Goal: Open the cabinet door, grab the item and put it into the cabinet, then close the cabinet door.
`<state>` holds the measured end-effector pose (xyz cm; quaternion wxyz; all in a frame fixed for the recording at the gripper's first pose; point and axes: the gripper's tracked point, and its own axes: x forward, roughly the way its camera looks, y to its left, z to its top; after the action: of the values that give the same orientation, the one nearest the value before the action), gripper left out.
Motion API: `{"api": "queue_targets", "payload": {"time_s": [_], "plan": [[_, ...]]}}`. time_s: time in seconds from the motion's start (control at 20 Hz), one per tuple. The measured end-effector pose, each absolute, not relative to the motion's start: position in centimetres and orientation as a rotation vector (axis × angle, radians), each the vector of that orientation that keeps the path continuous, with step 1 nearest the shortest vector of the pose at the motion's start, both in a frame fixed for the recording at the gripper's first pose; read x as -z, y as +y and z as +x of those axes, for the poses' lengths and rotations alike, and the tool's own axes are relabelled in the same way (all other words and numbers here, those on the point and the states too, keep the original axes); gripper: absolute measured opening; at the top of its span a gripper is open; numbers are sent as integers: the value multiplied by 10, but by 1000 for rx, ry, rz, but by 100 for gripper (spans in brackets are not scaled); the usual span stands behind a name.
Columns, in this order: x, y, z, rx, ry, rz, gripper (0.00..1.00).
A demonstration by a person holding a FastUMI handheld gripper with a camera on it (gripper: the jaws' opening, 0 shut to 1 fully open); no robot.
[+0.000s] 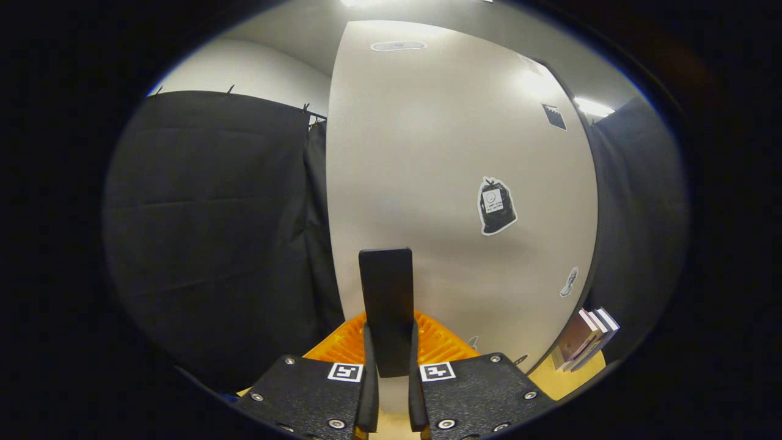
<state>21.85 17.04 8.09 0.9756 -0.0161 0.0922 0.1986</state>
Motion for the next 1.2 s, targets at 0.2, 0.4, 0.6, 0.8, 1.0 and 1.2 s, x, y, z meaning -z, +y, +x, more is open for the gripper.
{"api": "queue_targets", "payload": {"time_s": [0.2, 0.4, 0.6, 0.8, 1.0, 1.2], "plan": [[-85, 157, 204, -411, 172, -37, 20], [-87, 137, 190, -387, 161, -28, 19], [-90, 119, 186, -330, 153, -28, 19], [-93, 110, 189, -260, 144, -44, 18], [-96, 92, 186, -162, 123, -55, 16], [-106, 55, 162, -13, 95, -98, 12]]}}
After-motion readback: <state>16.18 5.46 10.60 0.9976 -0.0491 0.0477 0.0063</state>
